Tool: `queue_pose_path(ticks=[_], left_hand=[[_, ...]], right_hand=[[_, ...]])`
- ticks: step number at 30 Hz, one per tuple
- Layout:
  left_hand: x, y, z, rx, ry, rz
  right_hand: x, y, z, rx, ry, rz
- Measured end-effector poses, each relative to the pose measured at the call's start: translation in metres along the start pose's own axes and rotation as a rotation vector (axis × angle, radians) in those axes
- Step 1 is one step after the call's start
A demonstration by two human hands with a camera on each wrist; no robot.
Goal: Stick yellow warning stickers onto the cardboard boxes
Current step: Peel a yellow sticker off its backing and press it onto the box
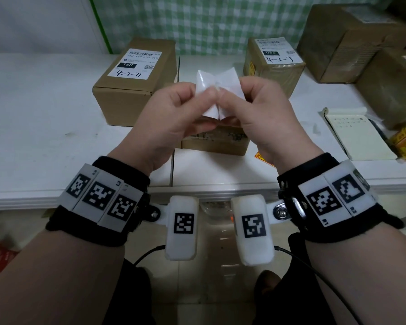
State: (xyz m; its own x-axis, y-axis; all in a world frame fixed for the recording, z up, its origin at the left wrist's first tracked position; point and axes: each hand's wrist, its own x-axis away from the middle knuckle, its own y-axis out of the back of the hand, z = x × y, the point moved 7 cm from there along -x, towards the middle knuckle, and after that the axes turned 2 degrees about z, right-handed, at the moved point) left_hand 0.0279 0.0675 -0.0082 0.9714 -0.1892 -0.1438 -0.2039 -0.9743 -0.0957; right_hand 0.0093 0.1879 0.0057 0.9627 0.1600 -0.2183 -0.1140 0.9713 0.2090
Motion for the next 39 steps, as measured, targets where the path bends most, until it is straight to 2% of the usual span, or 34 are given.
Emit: queue_pose_path(ticks=[4, 7, 13, 17, 24, 31, 35, 39], left_hand=[[-0.002, 0.003, 0.003, -0.073, -0.038, 0.004], [-0.003, 0.003, 0.003, 0.026, -0.022, 0.038], [-0.005, 0.004, 0.009, 0.205, 0.057, 0.061], [-0.005, 0.005, 0.011, 0.339, 0.094, 0.044], [-0.003, 0.003, 0.011, 0.445, 0.112, 0.028], [-0.004, 0.002, 0.011, 0.518, 0.129, 0.000], [-0.007, 0.003, 0.011, 0.567, 0.112, -0.044], [-0.012, 0.002, 0.009, 0.431, 0.086, -0.084]], right_hand=[[0.001, -0.001, -0.003, -0.040, -0.034, 0.045], [0.002, -0.002, -0.003, -0.134, -0.082, 0.105], [0.002, -0.003, -0.005, -0.219, -0.120, 0.132], [0.002, -0.001, -0.006, -0.250, -0.130, 0.121], [0.000, 0.004, -0.009, -0.271, -0.182, 0.055], [0.001, 0.006, -0.011, -0.399, -0.220, 0.043], [0.000, 0.024, -0.012, -0.511, -0.221, -0.079], [-0.001, 0.052, -0.015, -0.420, -0.153, -0.227]])
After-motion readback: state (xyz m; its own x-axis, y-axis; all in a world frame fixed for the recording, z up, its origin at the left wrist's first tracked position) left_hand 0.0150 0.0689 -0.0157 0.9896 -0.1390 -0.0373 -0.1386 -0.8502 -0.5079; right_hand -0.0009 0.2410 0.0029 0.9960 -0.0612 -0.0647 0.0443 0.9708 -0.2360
